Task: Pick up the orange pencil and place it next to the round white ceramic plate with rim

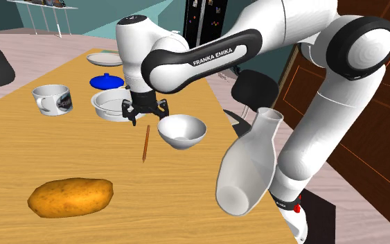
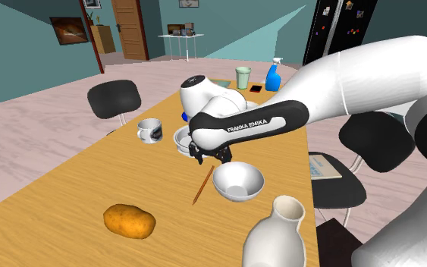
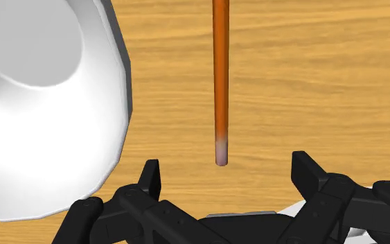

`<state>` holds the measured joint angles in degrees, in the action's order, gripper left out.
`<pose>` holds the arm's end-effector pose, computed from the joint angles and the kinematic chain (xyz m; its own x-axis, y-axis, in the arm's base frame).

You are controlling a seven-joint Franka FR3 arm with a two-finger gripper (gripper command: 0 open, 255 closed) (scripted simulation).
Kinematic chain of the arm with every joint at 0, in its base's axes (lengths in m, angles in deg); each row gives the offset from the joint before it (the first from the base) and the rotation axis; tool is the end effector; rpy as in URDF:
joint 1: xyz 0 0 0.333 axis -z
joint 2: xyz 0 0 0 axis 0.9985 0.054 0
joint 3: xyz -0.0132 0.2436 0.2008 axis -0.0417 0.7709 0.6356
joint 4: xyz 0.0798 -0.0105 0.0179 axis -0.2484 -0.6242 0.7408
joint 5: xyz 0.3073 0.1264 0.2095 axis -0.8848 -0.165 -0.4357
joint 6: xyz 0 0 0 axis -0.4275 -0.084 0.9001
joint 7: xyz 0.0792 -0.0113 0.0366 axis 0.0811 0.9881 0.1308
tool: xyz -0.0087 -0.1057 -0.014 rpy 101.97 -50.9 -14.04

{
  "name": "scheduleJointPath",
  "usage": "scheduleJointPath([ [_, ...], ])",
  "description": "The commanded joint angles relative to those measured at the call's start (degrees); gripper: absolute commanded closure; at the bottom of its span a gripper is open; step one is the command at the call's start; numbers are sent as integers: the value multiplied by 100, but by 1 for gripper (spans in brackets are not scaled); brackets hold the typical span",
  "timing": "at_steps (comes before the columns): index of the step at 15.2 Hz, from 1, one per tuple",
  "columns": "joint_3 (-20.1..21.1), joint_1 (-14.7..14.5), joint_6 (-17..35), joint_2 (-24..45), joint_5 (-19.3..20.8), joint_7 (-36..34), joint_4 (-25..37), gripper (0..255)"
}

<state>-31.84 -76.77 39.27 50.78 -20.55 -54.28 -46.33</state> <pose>0.4766 0.2752 0.4521 0.7134 -0.6709 0.2023 -0.6957 -0.7128 0.0889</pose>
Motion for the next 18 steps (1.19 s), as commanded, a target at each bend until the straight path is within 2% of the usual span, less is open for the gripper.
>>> scheduleJointPath([
  [1,0,0,43,11,3,-10,-61,0],
  [7,-3,-2,43,12,3,-11,-61,0],
  [8,-2,-3,43,3,-3,-9,-66,255],
  [16,13,-19,35,101,66,-71,1,255],
  [18,-3,1,-25,-17,-24,20,-9,255],
])
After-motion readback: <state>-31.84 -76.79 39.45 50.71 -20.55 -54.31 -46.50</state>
